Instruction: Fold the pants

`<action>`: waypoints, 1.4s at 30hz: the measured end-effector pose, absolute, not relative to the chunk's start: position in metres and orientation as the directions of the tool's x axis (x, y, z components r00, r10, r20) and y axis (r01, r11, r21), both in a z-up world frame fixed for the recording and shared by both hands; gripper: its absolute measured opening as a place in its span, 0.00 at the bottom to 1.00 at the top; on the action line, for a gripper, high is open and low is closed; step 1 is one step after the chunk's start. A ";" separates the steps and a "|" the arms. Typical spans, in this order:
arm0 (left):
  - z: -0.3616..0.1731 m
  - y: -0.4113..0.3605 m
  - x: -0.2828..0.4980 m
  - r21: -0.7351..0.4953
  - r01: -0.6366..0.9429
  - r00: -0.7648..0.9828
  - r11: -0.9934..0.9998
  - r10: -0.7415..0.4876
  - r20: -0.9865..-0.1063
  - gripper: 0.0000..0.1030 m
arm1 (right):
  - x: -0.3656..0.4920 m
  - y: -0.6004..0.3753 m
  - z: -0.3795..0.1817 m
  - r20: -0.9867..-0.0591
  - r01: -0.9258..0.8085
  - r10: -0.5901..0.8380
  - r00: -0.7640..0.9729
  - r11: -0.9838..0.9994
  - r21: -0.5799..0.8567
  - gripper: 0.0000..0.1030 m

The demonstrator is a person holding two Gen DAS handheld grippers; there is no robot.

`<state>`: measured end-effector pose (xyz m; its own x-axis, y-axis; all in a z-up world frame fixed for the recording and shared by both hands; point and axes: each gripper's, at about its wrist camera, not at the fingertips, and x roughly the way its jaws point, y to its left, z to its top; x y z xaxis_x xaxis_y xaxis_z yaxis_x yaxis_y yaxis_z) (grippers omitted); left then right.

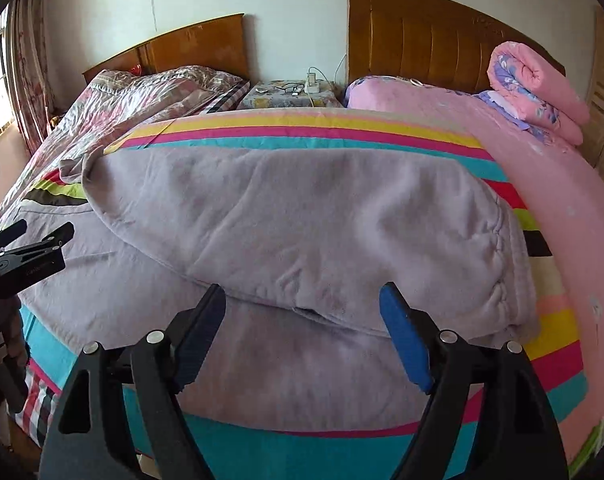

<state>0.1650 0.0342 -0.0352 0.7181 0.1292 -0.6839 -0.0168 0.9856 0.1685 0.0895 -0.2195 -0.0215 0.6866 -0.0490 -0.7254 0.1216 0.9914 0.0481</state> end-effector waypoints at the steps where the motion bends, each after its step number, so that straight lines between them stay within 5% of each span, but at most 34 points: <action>1: -0.035 0.037 0.164 0.148 -0.014 0.716 0.989 0.113 -0.689 0.99 | 0.087 -0.220 -0.024 -0.728 0.132 -0.065 0.682 0.991 0.036 0.74; 5: -0.048 0.062 0.178 -0.334 0.125 0.564 0.934 -0.344 -0.751 0.99 | 0.059 -0.267 -0.039 -0.703 0.171 0.073 0.707 0.947 0.270 0.74; 7: -0.057 0.079 0.183 -0.452 0.082 0.540 0.888 -0.421 -0.729 0.99 | 0.049 -0.297 -0.052 -0.679 0.214 0.148 0.719 0.882 0.419 0.74; 17: -0.071 0.108 0.207 -0.456 0.037 0.555 0.889 -0.398 -0.731 0.96 | 0.055 -0.374 -0.088 -0.655 0.392 0.136 0.743 0.705 0.591 0.62; 22: -0.075 0.133 0.234 -0.496 -0.011 0.543 0.868 -0.411 -0.732 0.83 | 0.061 -0.394 -0.080 -0.598 0.380 0.093 0.796 0.691 0.614 0.12; 30: -0.065 0.149 0.302 -0.522 -0.119 0.522 0.844 -0.395 -0.756 0.75 | 0.083 -0.394 -0.028 -0.509 0.278 0.066 0.858 0.774 0.569 0.10; 32: -0.072 0.143 0.324 -0.494 -0.149 0.478 0.857 -0.374 -0.794 0.69 | 0.086 -0.394 -0.025 -0.503 0.271 0.072 0.861 0.772 0.575 0.10; 33: -0.076 0.139 0.334 -0.480 -0.160 0.463 0.863 -0.364 -0.808 0.58 | 0.086 -0.395 -0.024 -0.502 0.267 0.076 0.862 0.772 0.576 0.10; 35: -0.078 0.134 0.352 -0.441 -0.161 0.447 0.883 -0.333 -0.831 0.14 | 0.090 -0.397 -0.023 -0.507 0.268 0.078 0.858 0.774 0.573 0.10; 36: -0.073 0.134 0.358 -0.440 -0.155 0.459 0.885 -0.330 -0.825 0.05 | 0.094 -0.398 -0.022 -0.510 0.270 0.081 0.857 0.770 0.577 0.10; 42: 0.015 0.128 0.391 -0.496 -0.044 0.549 0.867 -0.394 -0.737 0.05 | 0.147 -0.424 0.010 -0.532 0.241 0.122 0.838 0.791 0.562 0.10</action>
